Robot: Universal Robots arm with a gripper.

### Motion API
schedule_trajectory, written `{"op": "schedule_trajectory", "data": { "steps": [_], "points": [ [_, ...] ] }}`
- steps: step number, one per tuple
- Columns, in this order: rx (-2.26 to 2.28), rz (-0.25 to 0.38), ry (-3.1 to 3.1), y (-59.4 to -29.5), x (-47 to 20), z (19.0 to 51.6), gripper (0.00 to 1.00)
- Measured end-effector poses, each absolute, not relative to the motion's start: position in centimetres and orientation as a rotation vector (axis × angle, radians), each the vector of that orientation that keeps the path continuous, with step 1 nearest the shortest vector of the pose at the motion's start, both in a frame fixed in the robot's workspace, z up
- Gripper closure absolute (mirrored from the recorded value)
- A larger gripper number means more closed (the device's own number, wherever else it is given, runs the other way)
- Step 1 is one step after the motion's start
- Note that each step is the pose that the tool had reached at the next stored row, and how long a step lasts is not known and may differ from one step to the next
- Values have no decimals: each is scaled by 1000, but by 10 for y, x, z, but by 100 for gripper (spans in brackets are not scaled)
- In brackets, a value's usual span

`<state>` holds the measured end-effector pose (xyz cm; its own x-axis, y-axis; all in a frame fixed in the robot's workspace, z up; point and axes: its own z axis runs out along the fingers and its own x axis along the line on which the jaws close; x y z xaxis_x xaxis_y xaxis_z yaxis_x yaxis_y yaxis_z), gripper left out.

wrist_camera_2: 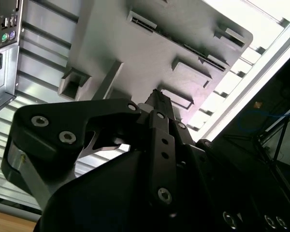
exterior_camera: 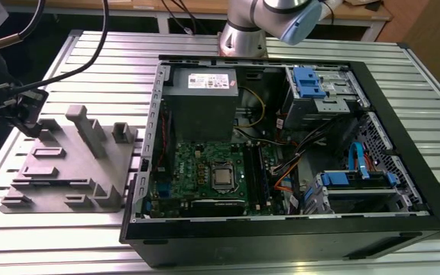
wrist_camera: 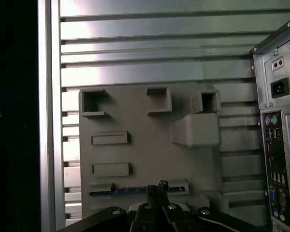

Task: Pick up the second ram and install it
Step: 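Reach for the second ram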

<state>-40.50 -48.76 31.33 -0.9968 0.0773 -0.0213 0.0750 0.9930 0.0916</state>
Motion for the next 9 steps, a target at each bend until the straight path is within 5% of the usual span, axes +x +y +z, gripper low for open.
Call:
{"op": "schedule_trajectory", "data": {
  "steps": [9],
  "points": [
    [119,142,3111,-494,-407,303,93]
  ]
}}
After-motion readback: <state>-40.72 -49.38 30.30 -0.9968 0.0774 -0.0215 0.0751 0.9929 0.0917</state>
